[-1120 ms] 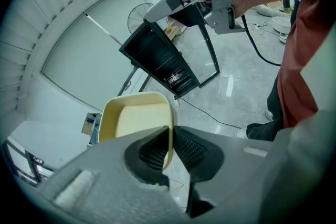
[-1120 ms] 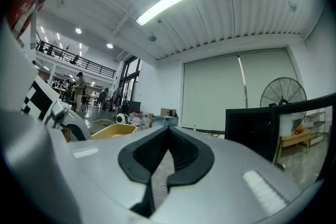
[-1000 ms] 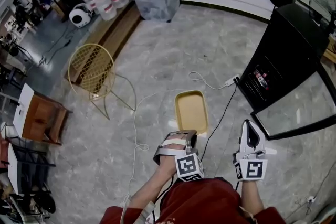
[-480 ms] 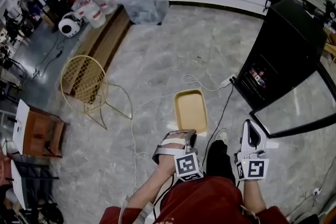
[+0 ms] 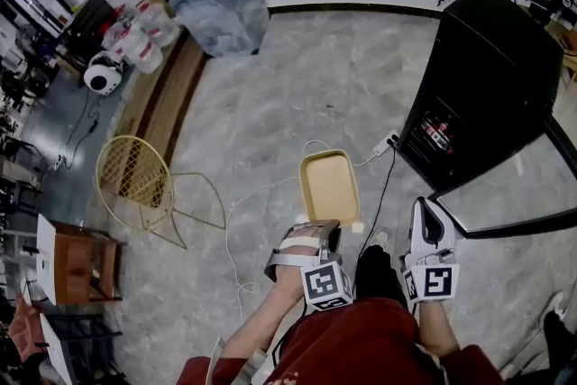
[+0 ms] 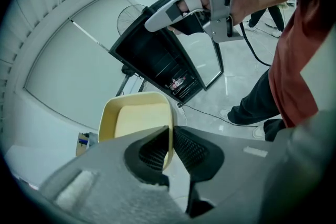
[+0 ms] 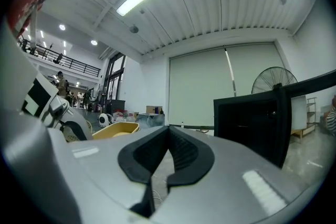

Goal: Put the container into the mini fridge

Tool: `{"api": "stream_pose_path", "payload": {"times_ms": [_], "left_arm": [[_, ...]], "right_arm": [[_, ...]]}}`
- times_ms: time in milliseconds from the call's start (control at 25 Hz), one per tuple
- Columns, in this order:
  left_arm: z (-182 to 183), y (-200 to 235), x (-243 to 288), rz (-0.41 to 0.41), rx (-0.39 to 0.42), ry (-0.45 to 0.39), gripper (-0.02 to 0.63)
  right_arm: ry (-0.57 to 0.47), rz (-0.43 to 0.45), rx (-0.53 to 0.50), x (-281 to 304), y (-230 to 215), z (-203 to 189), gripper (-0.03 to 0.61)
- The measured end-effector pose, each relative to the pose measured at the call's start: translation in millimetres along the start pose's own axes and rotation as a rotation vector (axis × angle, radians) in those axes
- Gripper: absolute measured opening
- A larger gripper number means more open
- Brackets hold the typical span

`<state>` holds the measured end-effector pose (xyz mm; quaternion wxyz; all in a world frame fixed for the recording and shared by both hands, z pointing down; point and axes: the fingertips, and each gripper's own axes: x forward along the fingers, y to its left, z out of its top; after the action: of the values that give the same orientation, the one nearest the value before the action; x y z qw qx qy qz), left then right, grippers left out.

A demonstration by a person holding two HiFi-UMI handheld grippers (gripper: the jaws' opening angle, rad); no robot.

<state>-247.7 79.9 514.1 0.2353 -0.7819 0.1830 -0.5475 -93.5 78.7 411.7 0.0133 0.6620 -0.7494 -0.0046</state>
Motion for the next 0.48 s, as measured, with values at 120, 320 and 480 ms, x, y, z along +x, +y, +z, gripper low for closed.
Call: {"api": "stream_pose_path", "payload": {"times_ms": [120, 320, 480], "left_arm": [[25, 26, 28, -0.016, 0.008, -0.009, 0.037], [70, 62, 72, -0.045, 0.041, -0.042, 0.037], [108, 86, 101, -0.069, 0.081, -0.067, 0.035]], "right_arm": [[0.009, -0.013, -0.003, 25, -33, 0, 0.000], [0.016, -0.065, -0.004, 57, -93, 1, 0.001], [0.030, -0.102, -0.001, 75, -137, 2, 0.000]]}}
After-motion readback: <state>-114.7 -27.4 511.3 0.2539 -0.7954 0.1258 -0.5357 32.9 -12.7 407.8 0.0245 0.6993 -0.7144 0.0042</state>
